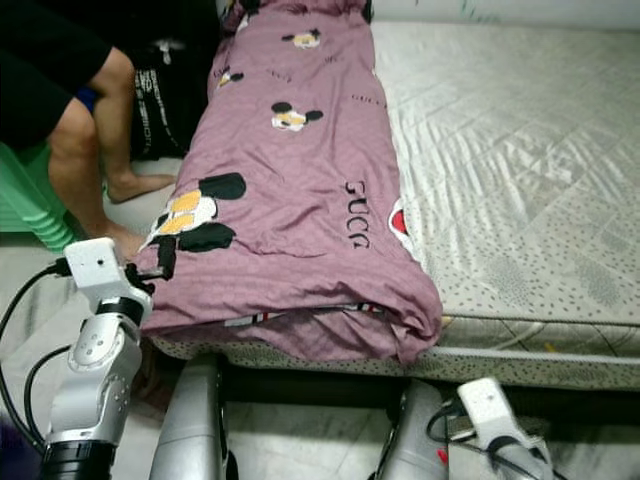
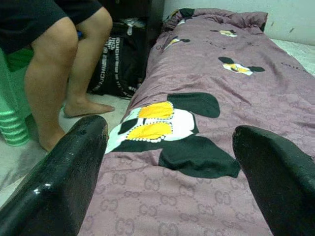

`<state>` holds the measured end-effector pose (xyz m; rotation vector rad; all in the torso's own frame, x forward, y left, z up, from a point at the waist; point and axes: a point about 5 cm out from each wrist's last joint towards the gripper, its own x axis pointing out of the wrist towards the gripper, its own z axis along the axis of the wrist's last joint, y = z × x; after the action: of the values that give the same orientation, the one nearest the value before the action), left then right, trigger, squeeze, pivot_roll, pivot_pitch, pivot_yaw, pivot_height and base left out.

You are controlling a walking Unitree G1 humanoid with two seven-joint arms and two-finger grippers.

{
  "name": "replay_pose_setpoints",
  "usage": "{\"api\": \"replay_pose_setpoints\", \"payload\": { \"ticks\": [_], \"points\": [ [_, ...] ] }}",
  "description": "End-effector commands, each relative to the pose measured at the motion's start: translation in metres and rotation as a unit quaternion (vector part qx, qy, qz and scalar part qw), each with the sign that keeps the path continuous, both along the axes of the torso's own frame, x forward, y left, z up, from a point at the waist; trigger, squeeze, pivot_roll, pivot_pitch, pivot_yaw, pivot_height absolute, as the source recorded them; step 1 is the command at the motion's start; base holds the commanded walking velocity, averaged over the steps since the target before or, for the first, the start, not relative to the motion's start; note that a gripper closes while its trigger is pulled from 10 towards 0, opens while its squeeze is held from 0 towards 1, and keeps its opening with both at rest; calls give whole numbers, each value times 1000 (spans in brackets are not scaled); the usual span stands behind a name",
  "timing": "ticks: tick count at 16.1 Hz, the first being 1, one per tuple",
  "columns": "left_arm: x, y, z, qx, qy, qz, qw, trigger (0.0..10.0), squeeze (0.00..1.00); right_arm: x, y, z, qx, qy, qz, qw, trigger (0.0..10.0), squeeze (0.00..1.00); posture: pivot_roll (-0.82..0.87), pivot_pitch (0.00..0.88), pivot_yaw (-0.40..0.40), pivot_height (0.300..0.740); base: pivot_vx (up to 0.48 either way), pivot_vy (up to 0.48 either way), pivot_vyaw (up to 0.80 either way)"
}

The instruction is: Clean up the room

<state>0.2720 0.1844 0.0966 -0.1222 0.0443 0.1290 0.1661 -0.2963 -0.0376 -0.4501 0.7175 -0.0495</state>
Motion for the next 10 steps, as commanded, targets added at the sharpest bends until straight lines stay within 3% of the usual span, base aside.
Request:
{"api": "replay_pose_setpoints", "payload": {
  "ticks": [1, 2, 3, 5, 6, 8, 10],
  "points": [
    [2, 2, 3, 4, -7, -2, 1000, 10000, 0, 21, -5, 11, -29, -49, -18, 998, 10000, 1000, -19, 0, 10, 506, 0, 0, 0],
    [3, 1, 3, 4, -7, -3, 1000, 10000, 0, 31, -4, 14, -35, -60, -23, 997, 10000, 1000, -20, 0, 12, 506, 0, 0, 0],
    [4, 0, 4, 3, -9, -5, 1000, 10000, 0, 42, -17, 29, -43, -98, -39, 994, 10000, 1000, -19, 0, 11, 506, 0, 0, 0],
    [5, 0, 5, 3, -10, -5, 1000, 10000, 0, 53, -25, 47, -42, -143, -34, 988, 10000, 1000, -17, 0, 10, 506, 0, 0, 0],
    [5, 2, 5, 3, -12, -1, 1000, 10000, 0, 79, -19, 87, -26, -240, -16, 970, 10000, 1000, -15, 0, 10, 506, 0, 0, 0],
    [5, 3, 6, 4, -14, 1, 1000, 10000, 0, 104, -1, 122, 9, -329, -12, 944, 10000, 1000, -10, 0, 17, 506, 0, 0, 0],
    [6, 2, 7, 4, -14, -2, 1000, 10000, 0, 137, 54, 180, 92, -439, 56, 892, 10000, 1000, -11, 0, 24, 506, 0, 0, 0]
  ]
}}
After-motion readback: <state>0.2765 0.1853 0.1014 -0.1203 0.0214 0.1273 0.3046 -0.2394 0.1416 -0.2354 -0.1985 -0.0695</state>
